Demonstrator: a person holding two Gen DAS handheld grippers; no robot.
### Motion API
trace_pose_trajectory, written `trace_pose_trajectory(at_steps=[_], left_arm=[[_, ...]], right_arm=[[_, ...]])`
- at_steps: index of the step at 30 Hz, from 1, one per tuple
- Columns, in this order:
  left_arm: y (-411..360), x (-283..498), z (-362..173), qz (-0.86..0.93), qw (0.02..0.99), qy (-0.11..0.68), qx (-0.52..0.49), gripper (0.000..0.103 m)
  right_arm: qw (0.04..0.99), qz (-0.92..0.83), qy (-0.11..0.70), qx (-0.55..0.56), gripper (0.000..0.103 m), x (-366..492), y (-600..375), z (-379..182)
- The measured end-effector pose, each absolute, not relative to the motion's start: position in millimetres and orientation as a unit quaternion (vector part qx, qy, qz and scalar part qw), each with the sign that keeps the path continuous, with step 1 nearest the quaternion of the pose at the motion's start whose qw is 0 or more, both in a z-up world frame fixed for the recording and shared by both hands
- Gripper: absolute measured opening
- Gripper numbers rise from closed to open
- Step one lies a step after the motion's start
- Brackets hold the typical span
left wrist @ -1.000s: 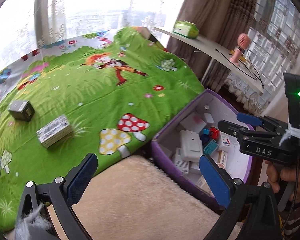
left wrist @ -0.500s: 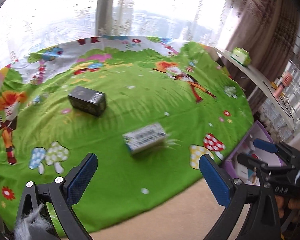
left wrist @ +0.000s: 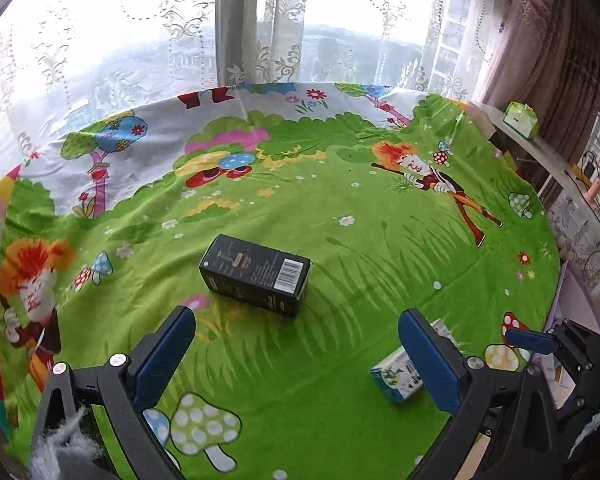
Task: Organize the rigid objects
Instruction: 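Grasp black box with left tool while right grasps white barcode box, then carry the black box and white barcode box over the storage box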
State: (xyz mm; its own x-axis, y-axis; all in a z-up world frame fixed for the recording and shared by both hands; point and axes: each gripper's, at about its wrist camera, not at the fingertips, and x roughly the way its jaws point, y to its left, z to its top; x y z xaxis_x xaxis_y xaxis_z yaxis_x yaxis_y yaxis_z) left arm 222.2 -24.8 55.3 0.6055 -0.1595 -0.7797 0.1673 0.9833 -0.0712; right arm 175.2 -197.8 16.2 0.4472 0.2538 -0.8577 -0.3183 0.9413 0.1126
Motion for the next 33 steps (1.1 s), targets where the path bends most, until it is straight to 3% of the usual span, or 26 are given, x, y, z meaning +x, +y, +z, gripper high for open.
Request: trace_pose_trajectory(at_steps=[19,21,23,25,26,28,33], left_arm=[[-9.1,300.5,-4.8,-0.145,0.858,0.488,0.065,0.103],[-8.4,300.8,-5.9,-0.143,0.861,0.485,0.061,0.099],[-9.9,301.0,-8.3,-0.148,0.858,0.489,0.058,0.086],[-11.9,299.9,-8.2,-0.144,0.86,0.487,0.061,0.086],[-11.8,298.6,-7.2,-0.143,0.86,0.486,0.057,0.086],[-11.7,294.9,-3.4,-0.141,0.864,0.481,0.052,0.086],[-18.7,277.1,15.6,-0.134,0.875,0.465,0.035,0.086]], right_arm=[[0.841,0.168,0.511,-0.055,0.096,209.7,-148.3,-3.4],[0.841,0.172,0.51,-0.058,0.096,208.7,-144.7,-3.6],[0.838,0.173,0.514,-0.062,0.096,210.7,-140.9,-7.5],[0.832,0.172,0.524,-0.063,0.096,213.7,-139.2,-13.8],[0.832,0.17,0.525,-0.064,0.095,214.2,-139.2,-15.5],[0.833,0.163,0.525,-0.064,0.079,214.5,-140.7,-15.8],[0.842,0.151,0.513,-0.071,0.078,209.4,-147.7,-7.8]])
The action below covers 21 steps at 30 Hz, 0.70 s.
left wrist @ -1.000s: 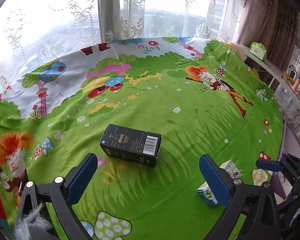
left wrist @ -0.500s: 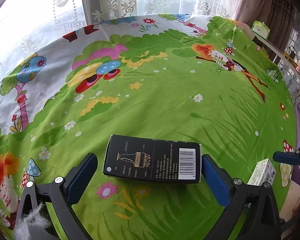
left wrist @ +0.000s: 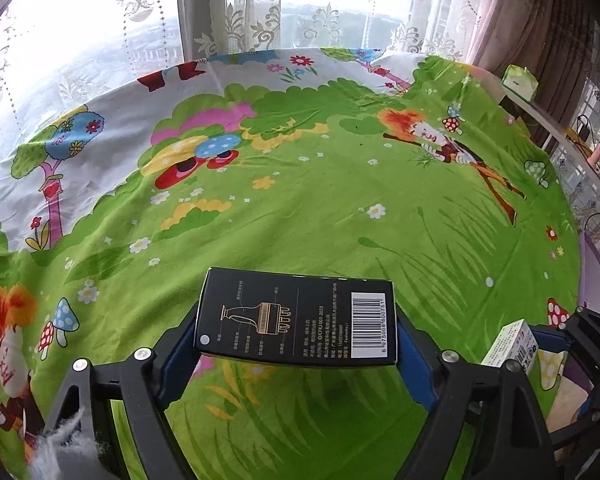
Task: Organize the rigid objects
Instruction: 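Carry the black box and white barcode box over the storage box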
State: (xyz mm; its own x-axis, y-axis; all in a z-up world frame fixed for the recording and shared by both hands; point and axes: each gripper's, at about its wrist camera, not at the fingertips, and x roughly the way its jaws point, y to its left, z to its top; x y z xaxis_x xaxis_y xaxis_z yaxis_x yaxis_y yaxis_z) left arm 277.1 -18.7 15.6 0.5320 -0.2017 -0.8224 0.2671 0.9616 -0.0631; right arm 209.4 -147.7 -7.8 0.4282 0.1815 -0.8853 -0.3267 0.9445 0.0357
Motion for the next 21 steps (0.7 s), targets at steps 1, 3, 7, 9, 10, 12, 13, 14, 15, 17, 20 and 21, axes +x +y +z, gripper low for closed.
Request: trace_pose_trajectory(at_steps=[1,3,7,9,10,12,13,14,15,17,20,21], left_arm=[[-22.1,271.9,20.5,-0.133,0.877,0.461,0.032,0.086],[-30.3,260.5,30.3,-0.136,0.881,0.453,0.02,0.086],[-56.5,235.5,49.2,-0.148,0.886,0.439,0.011,0.086],[-72.4,223.5,58.6,-0.157,0.888,0.432,0.007,0.086],[-80.6,217.4,63.1,-0.162,0.889,0.428,0.003,0.086],[-98.8,205.3,70.2,-0.175,0.889,0.422,-0.002,0.086],[-108.6,199.2,73.3,-0.182,0.889,0.42,-0.001,0.086],[-119.2,192.8,76.4,-0.189,0.889,0.416,0.0,0.086],[-128.1,187.8,78.6,-0.196,0.889,0.414,0.001,0.086],[-148.5,177.2,83.0,-0.213,0.886,0.412,0.0,0.086],[-176.5,162.8,87.5,-0.234,0.882,0.409,-0.002,0.086],[-186.9,156.7,88.3,-0.241,0.88,0.408,-0.003,0.086]], right_arm=[[0.845,0.148,0.509,-0.072,0.078,207.2,-150.9,-4.5],[0.851,0.14,0.501,-0.073,0.078,202.8,-159.3,2.6],[0.862,0.119,0.488,-0.071,0.078,189.2,-187.6,18.0],[0.866,0.107,0.483,-0.07,0.078,180.2,-205.1,25.3],[0.868,0.102,0.481,-0.068,0.078,175.6,-214.2,28.6],[0.872,0.09,0.478,-0.062,0.078,167.4,-231.4,34.4],[0.873,0.083,0.476,-0.059,0.078,163.1,-241.6,37.2],[0.875,0.077,0.475,-0.055,0.078,158.4,-252.3,40.4],[0.877,0.07,0.473,-0.052,0.078,154.3,-262.4,43.2],[0.88,0.058,0.47,-0.047,0.078,146.5,-281.7,49.2],[0.884,0.035,0.465,-0.039,0.078,133.9,-311.5,56.5],[0.885,0.029,0.463,-0.037,0.078,129.7,-320.2,58.7]])
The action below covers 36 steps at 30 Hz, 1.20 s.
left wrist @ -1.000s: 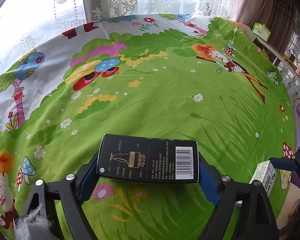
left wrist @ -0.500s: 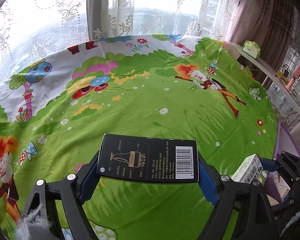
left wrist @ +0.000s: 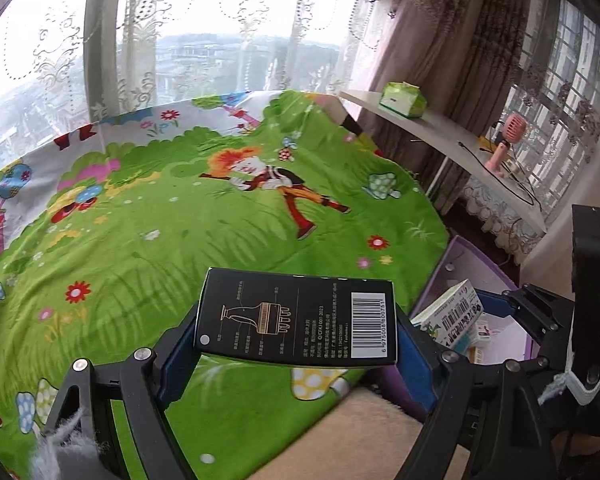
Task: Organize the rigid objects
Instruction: 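Carry the black box and white barcode box over the storage box, then open both tools to drop the boxes into the storage box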
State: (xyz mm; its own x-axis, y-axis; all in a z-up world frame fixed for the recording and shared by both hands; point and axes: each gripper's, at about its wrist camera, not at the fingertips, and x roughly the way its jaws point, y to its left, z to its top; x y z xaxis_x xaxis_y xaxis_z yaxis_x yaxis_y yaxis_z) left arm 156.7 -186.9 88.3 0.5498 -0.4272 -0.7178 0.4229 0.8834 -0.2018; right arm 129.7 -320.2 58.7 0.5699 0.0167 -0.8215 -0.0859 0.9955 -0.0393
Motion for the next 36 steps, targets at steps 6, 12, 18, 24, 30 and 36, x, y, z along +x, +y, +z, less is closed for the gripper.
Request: trace_pose_trajectory(at_steps=[6,12,18,24,30,36], left_arm=[[-241.4,125.1,87.0,-0.285,0.863,0.416,-0.004,0.086],[-287.9,98.9,84.0,-0.32,0.844,0.43,0.006,0.087],[-321.0,78.2,80.3,-0.336,0.829,0.446,0.012,0.088],[-336.8,63.4,79.1,-0.334,0.824,0.457,0.026,0.089],[-335.3,45.0,78.3,-0.311,0.835,0.453,0.035,0.103],[-340.4,36.7,74.8,-0.313,0.828,0.462,0.056,0.103]], right_arm=[[0.887,-0.018,0.46,-0.021,0.078,100.1,-380.4,64.8],[0.886,-0.052,0.46,-0.003,0.078,70.2,-428.4,66.2],[0.885,-0.069,0.46,0.019,0.078,44.8,-464.6,64.2],[0.884,-0.08,0.459,0.04,0.08,28.7,-488.1,62.0],[0.887,-0.094,0.45,0.045,0.081,11.9,-503.1,67.4],[0.885,-0.097,0.452,0.049,0.082,5.7,-510.7,66.4]])
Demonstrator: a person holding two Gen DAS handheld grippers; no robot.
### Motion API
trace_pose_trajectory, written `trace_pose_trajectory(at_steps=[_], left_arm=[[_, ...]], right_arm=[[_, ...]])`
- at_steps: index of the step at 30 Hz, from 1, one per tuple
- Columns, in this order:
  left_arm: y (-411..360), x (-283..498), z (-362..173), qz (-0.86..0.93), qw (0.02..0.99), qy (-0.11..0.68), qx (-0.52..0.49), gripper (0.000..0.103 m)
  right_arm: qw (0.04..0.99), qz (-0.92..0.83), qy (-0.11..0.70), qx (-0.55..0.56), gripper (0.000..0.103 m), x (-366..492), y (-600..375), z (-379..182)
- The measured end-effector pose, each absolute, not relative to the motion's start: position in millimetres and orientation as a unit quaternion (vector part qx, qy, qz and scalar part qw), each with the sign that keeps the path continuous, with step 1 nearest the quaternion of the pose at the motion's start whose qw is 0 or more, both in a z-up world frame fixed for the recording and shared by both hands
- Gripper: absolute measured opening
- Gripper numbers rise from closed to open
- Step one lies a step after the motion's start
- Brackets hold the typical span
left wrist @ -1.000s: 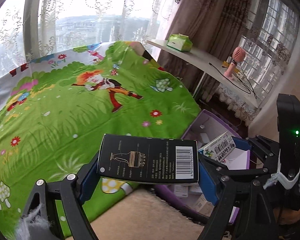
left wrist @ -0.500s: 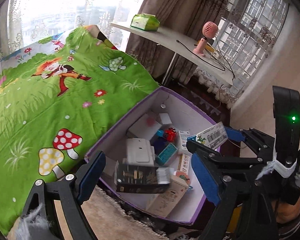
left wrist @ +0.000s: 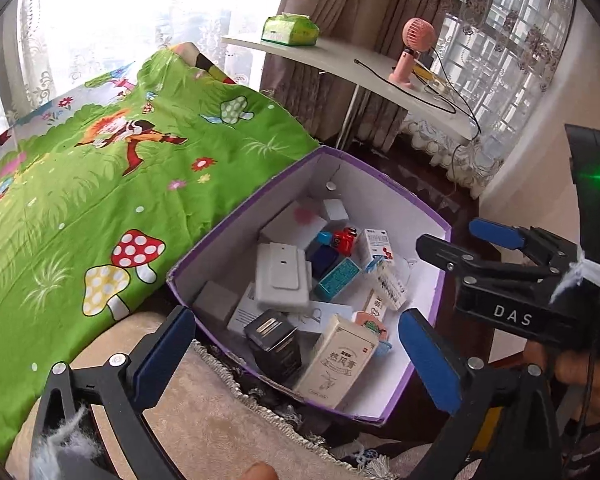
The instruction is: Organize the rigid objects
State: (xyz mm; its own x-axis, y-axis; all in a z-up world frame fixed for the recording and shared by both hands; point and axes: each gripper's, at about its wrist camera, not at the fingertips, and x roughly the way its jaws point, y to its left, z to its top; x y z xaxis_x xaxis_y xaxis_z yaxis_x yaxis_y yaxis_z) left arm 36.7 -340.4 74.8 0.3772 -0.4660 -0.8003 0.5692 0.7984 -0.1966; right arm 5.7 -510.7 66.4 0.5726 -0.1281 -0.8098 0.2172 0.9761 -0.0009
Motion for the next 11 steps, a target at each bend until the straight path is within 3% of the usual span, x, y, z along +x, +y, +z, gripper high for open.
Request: trace_pose_trajectory(at_steps=[11], left_arm=[[-348.0,33.0,71.2,-0.321,0.823,0.464,0.059,0.103]], right_arm=[[0.884,-0.099,0.454,0.055,0.082,3.9,-516.0,61.7]])
